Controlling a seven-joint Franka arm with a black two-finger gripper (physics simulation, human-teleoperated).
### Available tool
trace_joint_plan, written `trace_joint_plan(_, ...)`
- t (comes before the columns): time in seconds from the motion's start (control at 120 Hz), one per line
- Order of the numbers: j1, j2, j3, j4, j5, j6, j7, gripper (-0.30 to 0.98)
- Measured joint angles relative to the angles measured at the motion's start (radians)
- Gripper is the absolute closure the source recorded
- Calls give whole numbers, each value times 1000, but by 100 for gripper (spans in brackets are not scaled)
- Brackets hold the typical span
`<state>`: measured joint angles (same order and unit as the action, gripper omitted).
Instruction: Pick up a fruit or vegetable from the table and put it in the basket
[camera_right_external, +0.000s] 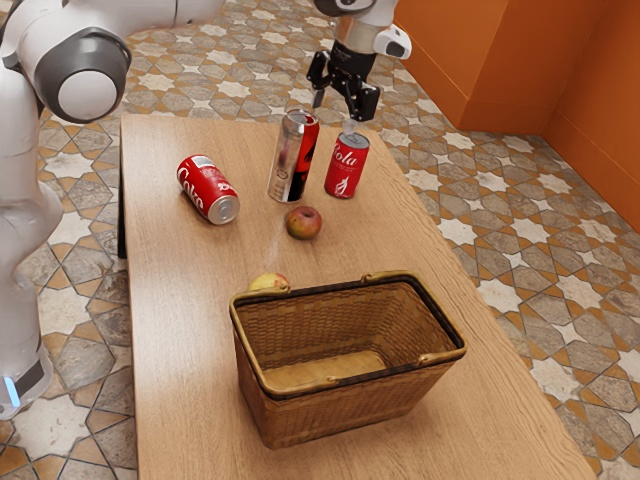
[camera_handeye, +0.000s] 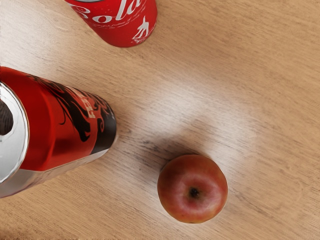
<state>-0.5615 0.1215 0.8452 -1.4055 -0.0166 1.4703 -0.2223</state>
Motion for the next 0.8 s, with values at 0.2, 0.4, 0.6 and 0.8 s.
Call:
trace_joint_plan(0.2,17,1,0,-1,-14,-3,-30,0)
trace_joint_plan(0.4,5,-58,-80,162,-46,-66,-66,0)
trace_joint_plan(0.6,-84,52,-156,160,-60,-52,-147,0)
trace_joint_plan(0.8,-109,135,-150,-65,-139,75,-229,0)
